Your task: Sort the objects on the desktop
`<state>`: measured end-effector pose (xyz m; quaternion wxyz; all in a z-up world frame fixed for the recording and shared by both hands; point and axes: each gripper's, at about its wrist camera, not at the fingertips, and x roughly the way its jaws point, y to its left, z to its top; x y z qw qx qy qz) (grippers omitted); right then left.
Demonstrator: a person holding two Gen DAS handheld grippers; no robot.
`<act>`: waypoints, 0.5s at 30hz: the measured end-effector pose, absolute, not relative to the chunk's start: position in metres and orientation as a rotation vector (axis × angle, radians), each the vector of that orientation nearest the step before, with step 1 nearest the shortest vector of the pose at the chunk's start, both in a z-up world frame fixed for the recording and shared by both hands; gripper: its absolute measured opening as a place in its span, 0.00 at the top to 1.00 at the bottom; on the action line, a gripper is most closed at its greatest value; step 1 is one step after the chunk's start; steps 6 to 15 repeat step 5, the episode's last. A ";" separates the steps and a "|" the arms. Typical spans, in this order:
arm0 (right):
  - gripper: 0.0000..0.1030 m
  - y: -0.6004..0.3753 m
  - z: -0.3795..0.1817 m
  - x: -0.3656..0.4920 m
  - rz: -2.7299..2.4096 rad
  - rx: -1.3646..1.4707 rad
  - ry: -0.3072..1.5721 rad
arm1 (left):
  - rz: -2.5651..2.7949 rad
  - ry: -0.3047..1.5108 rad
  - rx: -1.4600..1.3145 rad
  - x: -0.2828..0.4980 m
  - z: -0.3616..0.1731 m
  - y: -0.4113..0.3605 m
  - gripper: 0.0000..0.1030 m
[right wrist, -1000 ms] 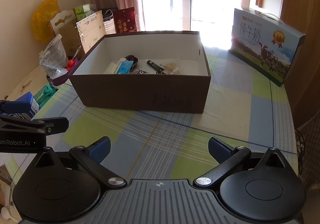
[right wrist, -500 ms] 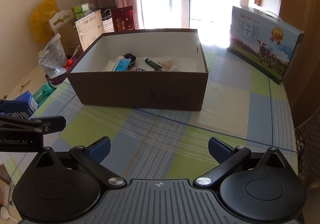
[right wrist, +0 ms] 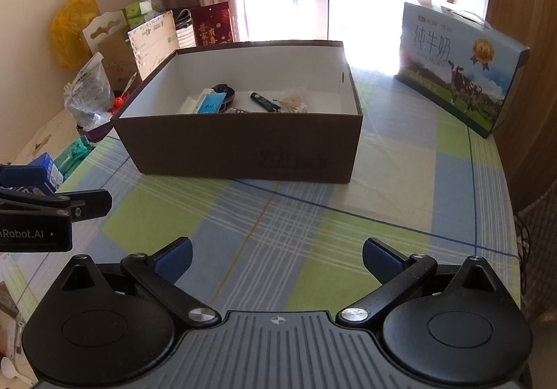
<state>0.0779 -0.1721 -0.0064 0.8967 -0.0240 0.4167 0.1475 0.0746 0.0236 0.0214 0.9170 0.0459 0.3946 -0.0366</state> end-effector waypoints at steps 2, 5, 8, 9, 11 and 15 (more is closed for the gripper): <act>0.02 -0.172 -0.008 0.078 0.303 -0.051 0.867 | -0.075 0.808 0.091 0.075 0.021 0.024 0.04; 0.02 -0.172 -0.009 0.080 0.301 -0.052 0.871 | -0.069 0.806 0.092 0.076 0.019 0.025 0.04; 0.02 -0.172 -0.009 0.080 0.301 -0.052 0.871 | -0.069 0.806 0.092 0.076 0.019 0.025 0.04; 0.02 -0.172 -0.009 0.080 0.301 -0.052 0.871 | -0.069 0.806 0.092 0.076 0.019 0.025 0.04; 0.02 -0.172 -0.009 0.080 0.301 -0.052 0.871 | -0.069 0.806 0.092 0.076 0.019 0.025 0.04; 0.02 -0.172 -0.009 0.080 0.301 -0.052 0.871 | -0.069 0.806 0.092 0.076 0.019 0.025 0.04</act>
